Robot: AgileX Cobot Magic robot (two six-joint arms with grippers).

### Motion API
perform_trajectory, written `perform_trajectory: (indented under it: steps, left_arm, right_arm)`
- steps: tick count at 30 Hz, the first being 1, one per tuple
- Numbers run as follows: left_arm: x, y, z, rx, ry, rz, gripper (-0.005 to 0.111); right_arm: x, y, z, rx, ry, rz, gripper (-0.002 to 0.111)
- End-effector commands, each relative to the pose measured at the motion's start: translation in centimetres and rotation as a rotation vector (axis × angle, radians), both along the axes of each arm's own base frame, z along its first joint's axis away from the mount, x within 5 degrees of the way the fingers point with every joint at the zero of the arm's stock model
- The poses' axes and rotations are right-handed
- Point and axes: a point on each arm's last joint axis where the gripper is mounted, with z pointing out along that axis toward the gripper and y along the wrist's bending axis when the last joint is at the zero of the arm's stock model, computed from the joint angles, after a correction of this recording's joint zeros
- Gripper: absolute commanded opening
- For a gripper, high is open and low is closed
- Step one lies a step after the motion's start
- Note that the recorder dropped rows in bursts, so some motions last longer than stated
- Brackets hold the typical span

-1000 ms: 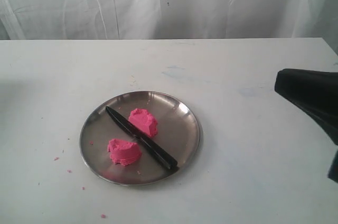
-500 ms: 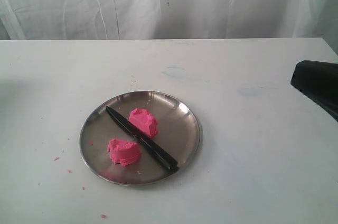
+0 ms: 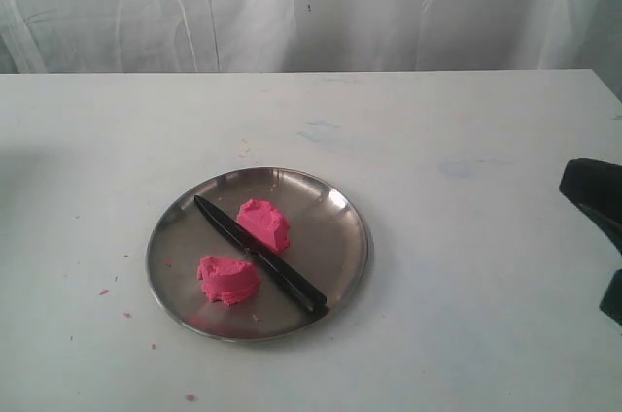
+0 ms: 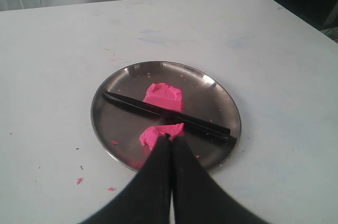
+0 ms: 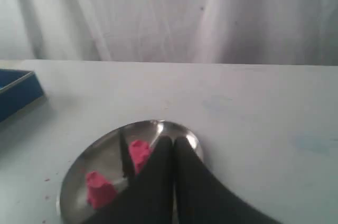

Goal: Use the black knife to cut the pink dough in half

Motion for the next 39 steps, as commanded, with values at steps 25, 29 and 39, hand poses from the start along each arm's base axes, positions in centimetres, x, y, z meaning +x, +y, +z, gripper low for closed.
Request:
perform_trajectory:
  steps: [25,29,39]
  left_arm:
    - [-0.1,-0.1,0.0,-0.023,0.002,-0.001,0.000]
    - [-0.1,-0.1,0.0,-0.023,0.002,-0.001,0.000]
    - [-0.1,-0.1,0.0,-0.023,0.002,-0.001,0.000]
  right_arm:
    - [-3.6,-3.1,-9.9,-0.248,-0.020,-0.123,0.000]
    - [-3.6,-3.1,-10.1,-0.257,0.000,-0.121,0.000]
    - [-3.6,-3.1,-10.1,-0.257,0.000,-0.121,0.000]
